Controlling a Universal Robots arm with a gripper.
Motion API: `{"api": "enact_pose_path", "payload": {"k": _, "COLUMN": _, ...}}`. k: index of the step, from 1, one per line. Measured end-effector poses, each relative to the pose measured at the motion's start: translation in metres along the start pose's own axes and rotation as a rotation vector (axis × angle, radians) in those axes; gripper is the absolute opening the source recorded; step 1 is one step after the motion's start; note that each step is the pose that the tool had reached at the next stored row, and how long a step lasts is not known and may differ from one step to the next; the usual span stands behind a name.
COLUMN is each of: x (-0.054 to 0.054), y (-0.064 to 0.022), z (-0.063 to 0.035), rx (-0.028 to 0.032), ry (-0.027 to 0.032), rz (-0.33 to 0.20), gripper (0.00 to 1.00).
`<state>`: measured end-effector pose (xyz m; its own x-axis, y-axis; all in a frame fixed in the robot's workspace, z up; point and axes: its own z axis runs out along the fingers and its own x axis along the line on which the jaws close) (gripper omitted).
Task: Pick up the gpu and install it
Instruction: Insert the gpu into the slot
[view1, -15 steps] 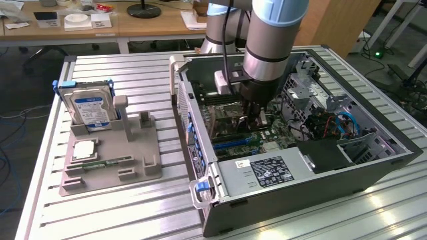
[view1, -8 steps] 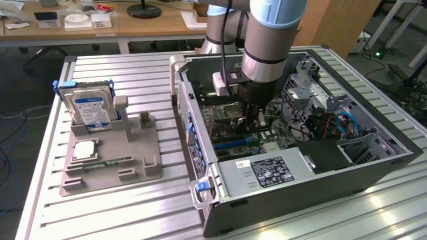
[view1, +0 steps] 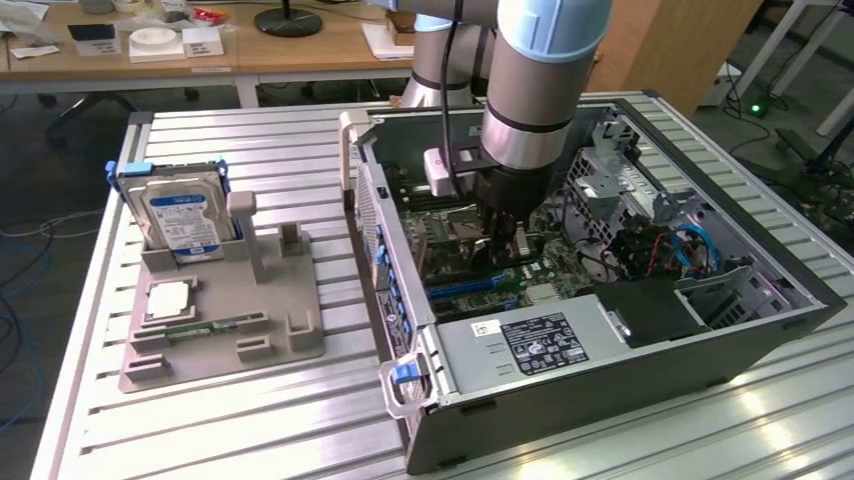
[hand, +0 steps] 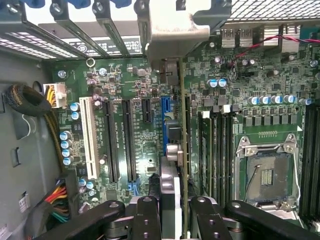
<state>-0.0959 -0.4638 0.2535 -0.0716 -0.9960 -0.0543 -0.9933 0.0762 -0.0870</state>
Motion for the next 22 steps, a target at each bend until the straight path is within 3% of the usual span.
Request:
{"api": "enact_pose_path", "payload": {"k": 1, "x": 0.0, "y": 0.0002, "z": 0.0002, "rx": 0.0004, "ry": 0.0069, "rz": -0.001, "gripper": 0.28}}
{"api": "enact_pose_path", "payload": {"k": 4, "x": 0.0, "y": 0.0008, "z": 0.0013, "rx": 0.0029, "ry": 0.0403, "rz": -0.004, "gripper": 0.28}}
{"api": "enact_pose_path", "payload": {"k": 5, "x": 0.0, "y": 0.0008, "z": 0.0015, "rx": 0.0032, "ry": 0.0439, "rz": -0.004, "gripper": 0.28}}
{"api": "enact_pose_path", "payload": {"k": 12, "x": 0.0, "y": 0.0013, "z": 0.0019, "rx": 0.0032, "ry": 0.0442, "rz": -0.004, "gripper": 0.28}}
{"api": "enact_pose_path", "payload": {"k": 22, "x": -0.003, "y": 0.0043, "z": 0.0135, "rx": 0.0031, "ry": 0.0437, "rz": -0.005, "gripper": 0.28}}
